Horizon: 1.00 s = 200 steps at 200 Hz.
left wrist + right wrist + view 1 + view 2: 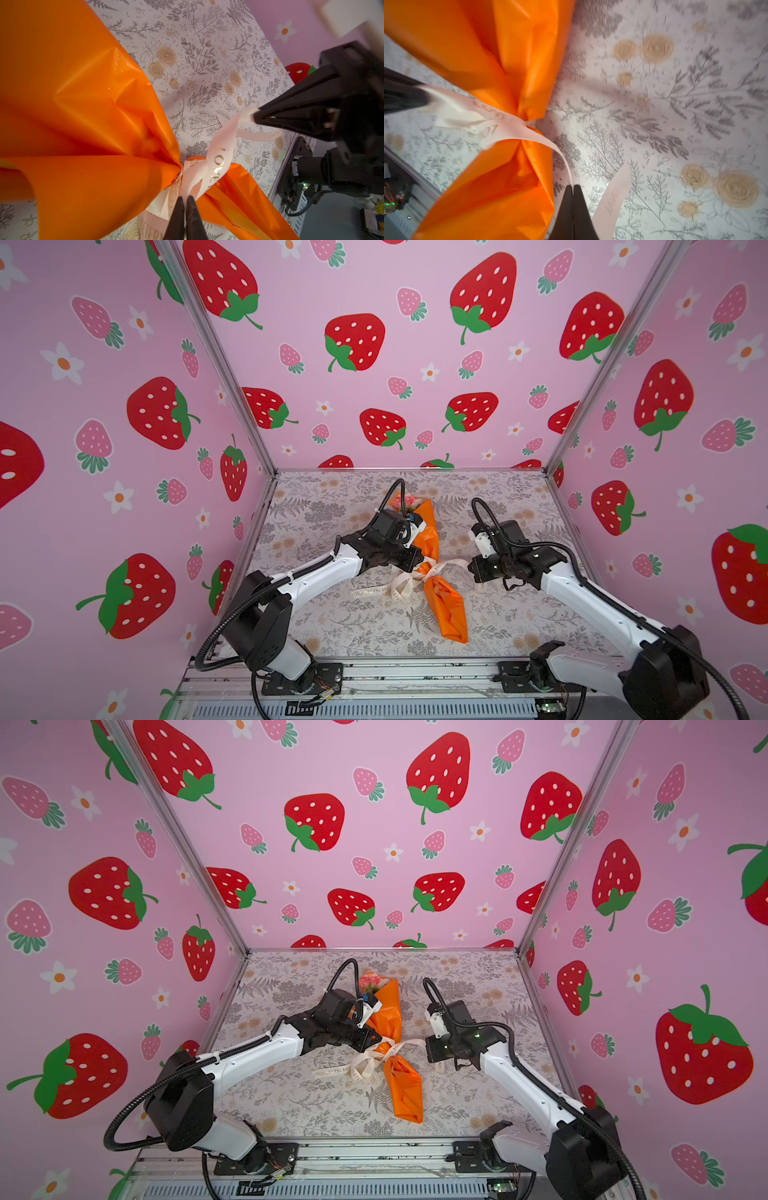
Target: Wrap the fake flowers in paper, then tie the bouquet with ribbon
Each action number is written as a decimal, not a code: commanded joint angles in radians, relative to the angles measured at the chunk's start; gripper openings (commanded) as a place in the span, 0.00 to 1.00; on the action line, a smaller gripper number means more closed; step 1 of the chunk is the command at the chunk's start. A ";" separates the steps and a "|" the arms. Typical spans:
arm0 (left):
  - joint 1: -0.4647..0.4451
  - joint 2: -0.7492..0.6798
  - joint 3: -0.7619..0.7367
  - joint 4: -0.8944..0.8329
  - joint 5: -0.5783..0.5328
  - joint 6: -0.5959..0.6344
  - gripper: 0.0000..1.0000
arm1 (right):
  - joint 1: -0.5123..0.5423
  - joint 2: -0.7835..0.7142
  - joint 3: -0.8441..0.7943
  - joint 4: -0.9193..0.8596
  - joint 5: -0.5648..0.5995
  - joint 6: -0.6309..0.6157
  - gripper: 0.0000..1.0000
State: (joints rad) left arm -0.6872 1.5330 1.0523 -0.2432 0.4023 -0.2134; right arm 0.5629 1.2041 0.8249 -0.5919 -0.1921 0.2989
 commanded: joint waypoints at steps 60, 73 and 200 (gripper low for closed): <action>-0.008 -0.026 -0.030 0.016 0.119 -0.029 0.08 | -0.003 -0.085 -0.035 -0.006 0.047 0.068 0.00; -0.017 -0.018 -0.040 0.029 0.144 -0.039 0.08 | -0.003 -0.044 -0.030 -0.032 0.060 0.067 0.01; -0.037 0.039 -0.048 0.188 0.261 -0.287 0.07 | -0.004 -0.151 0.016 0.064 -0.094 0.337 0.42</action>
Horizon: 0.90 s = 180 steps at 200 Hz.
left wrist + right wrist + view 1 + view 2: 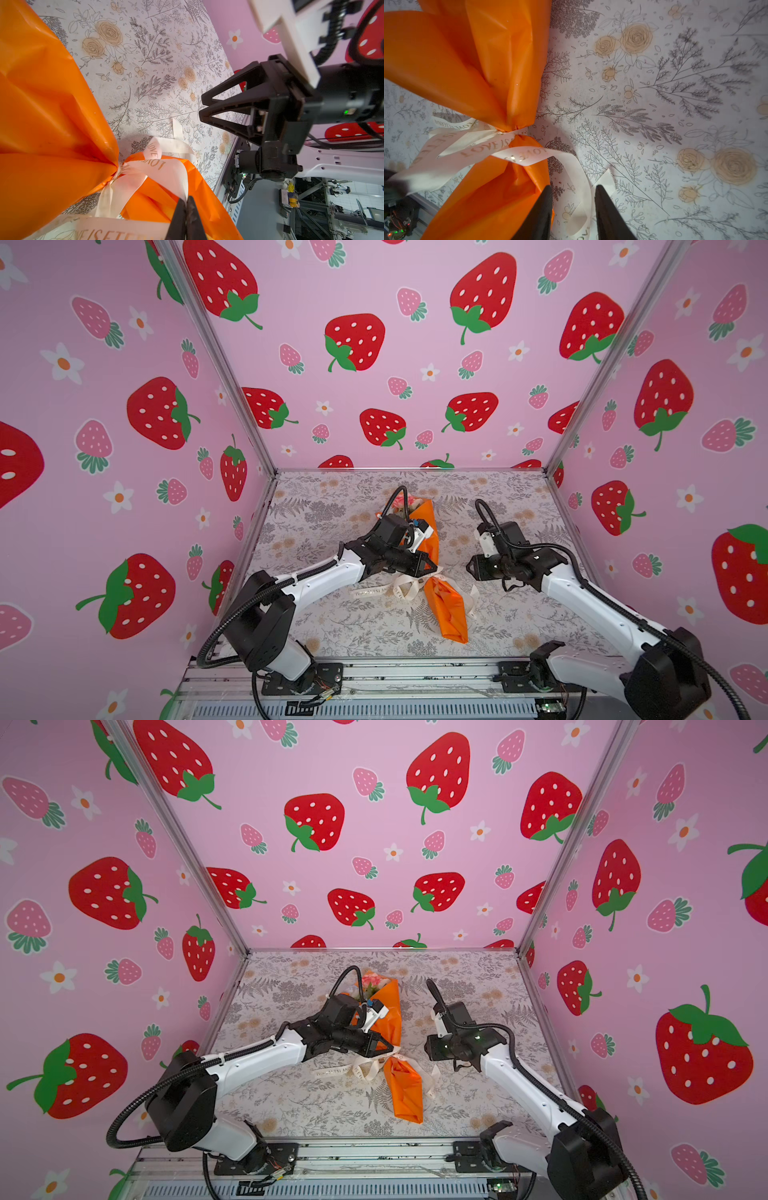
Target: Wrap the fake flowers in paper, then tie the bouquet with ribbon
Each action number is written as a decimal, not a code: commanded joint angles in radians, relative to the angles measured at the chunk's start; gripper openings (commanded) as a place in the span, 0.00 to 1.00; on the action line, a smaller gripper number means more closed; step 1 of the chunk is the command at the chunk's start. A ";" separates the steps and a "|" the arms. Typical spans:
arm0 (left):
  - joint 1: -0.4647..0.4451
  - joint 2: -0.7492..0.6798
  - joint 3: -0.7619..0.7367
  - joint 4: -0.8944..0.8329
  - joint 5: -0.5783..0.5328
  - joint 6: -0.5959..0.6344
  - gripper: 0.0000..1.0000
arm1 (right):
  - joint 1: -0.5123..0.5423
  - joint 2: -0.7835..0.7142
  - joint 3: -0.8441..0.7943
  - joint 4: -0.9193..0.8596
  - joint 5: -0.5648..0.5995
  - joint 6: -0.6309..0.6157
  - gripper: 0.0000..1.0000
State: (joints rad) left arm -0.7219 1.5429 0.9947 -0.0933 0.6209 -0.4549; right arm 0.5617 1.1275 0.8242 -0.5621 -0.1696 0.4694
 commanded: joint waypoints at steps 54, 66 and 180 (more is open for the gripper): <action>-0.004 0.049 0.028 0.055 0.075 -0.054 0.07 | 0.001 -0.122 -0.273 0.564 -0.430 0.745 0.47; -0.004 0.056 0.030 0.053 0.081 -0.053 0.07 | 0.002 -0.119 -0.291 0.598 -0.434 0.777 0.49; -0.020 0.079 0.045 0.093 0.095 -0.062 0.07 | 0.023 0.022 -0.323 0.784 -0.476 0.862 0.55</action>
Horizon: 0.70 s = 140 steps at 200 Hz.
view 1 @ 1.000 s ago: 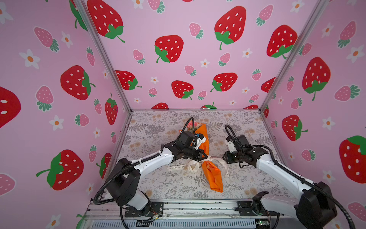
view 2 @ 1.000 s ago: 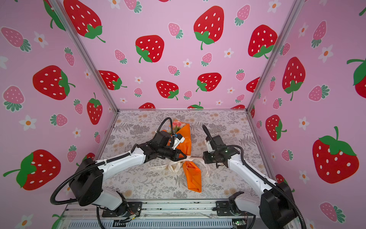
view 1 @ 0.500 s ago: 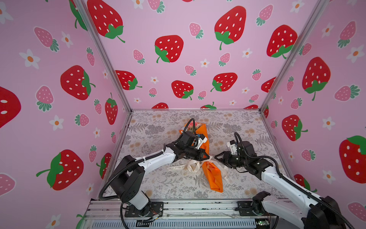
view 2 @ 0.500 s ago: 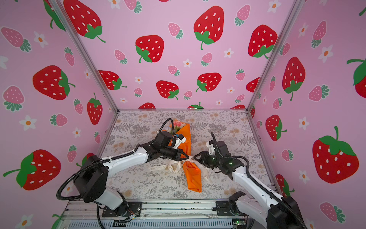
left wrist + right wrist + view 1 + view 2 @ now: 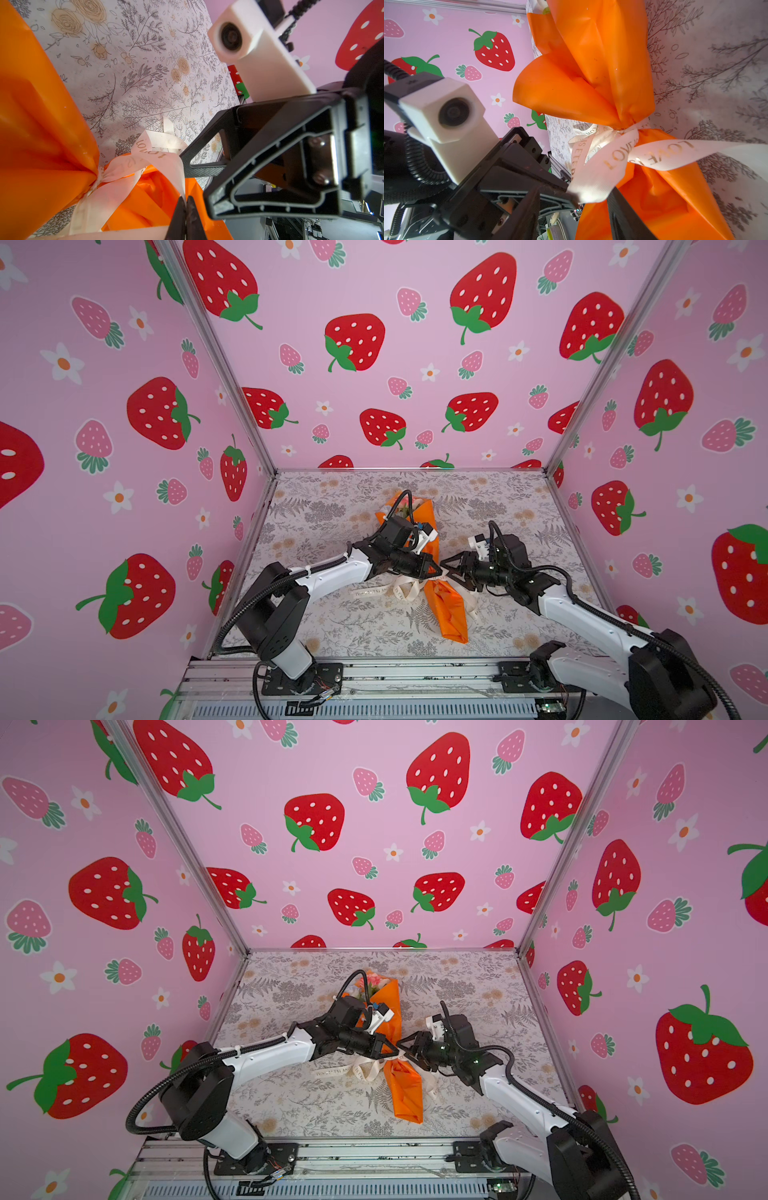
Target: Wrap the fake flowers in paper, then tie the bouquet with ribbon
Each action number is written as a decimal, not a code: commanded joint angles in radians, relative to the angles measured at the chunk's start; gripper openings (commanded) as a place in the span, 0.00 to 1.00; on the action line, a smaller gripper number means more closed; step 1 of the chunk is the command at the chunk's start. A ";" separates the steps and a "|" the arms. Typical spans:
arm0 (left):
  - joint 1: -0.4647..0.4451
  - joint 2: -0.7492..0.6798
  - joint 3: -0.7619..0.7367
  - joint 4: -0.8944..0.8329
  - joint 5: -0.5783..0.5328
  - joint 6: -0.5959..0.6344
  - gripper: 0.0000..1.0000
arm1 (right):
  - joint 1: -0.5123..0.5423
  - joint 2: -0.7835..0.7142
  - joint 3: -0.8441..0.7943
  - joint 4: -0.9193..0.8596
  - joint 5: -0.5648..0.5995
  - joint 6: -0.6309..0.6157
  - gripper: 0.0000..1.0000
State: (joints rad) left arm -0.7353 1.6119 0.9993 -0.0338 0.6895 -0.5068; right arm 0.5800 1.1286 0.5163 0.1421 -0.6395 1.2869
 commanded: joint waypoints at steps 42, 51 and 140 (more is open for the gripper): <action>-0.007 0.015 0.045 0.034 0.032 -0.006 0.09 | 0.006 0.052 -0.021 0.104 -0.005 0.023 0.32; -0.007 0.018 0.047 0.034 0.035 -0.003 0.10 | 0.005 0.050 -0.022 0.098 0.000 0.012 0.22; 0.007 0.038 0.135 -0.153 0.039 0.136 0.23 | 0.000 -0.001 -0.055 0.049 0.056 -0.061 0.00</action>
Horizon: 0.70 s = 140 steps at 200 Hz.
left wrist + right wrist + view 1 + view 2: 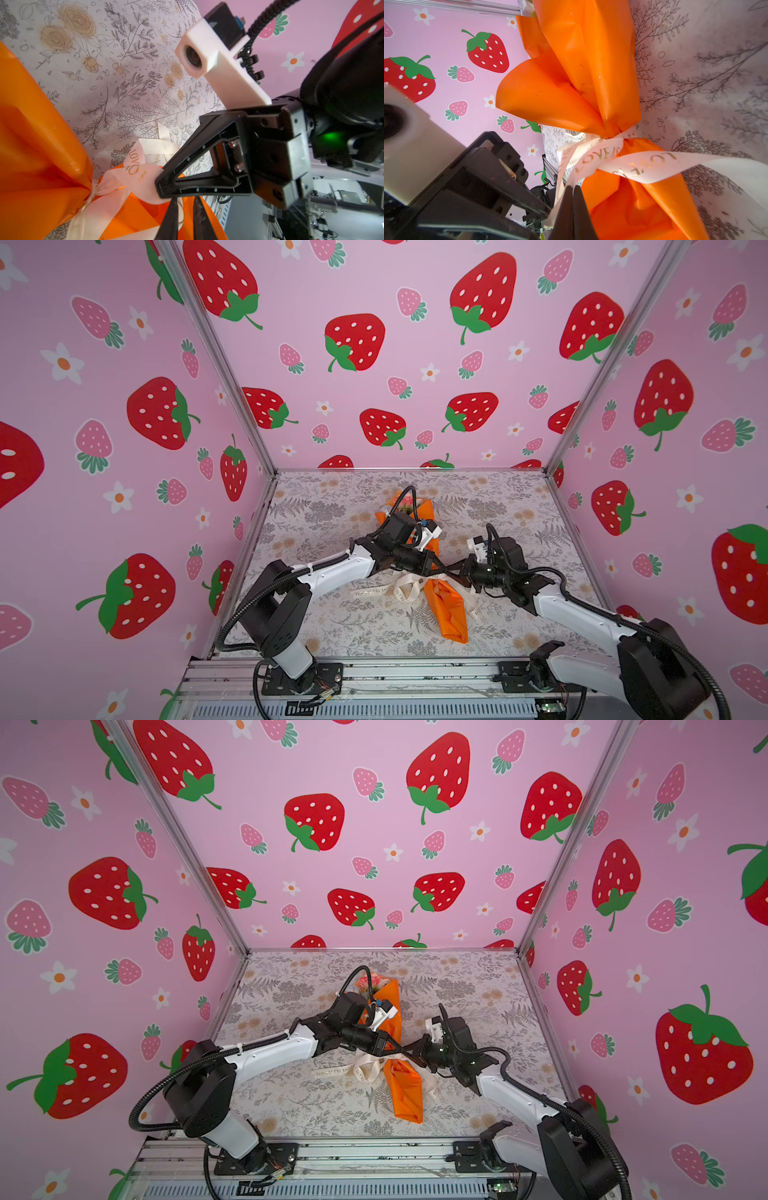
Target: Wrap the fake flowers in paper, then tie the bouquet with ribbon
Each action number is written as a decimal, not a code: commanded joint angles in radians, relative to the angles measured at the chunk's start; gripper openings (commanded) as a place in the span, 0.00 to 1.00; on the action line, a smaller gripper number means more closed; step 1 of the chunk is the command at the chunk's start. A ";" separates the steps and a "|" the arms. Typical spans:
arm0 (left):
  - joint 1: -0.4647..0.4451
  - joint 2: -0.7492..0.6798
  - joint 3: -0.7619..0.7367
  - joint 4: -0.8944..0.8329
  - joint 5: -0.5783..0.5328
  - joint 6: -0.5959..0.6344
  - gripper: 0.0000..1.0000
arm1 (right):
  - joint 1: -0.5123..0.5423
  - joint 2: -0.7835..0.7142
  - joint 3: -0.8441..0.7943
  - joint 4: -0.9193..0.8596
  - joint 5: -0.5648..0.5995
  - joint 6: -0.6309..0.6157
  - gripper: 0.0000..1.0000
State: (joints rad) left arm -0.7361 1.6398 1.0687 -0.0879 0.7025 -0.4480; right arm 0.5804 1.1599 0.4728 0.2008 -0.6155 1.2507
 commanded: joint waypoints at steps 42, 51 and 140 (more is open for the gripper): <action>0.028 0.020 0.096 -0.184 -0.052 0.132 0.31 | -0.006 -0.032 -0.004 -0.046 0.035 -0.074 0.00; 0.029 0.040 0.123 -0.238 -0.096 0.166 0.30 | -0.007 -0.033 -0.002 -0.056 0.034 -0.084 0.00; 0.003 0.215 0.362 -0.541 -0.100 0.409 0.28 | -0.007 -0.040 0.033 -0.131 0.051 -0.151 0.00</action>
State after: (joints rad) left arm -0.7147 1.8191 1.3422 -0.4961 0.5625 -0.1528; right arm 0.5777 1.1408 0.4721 0.0868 -0.5804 1.1194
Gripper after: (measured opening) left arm 0.272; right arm 0.048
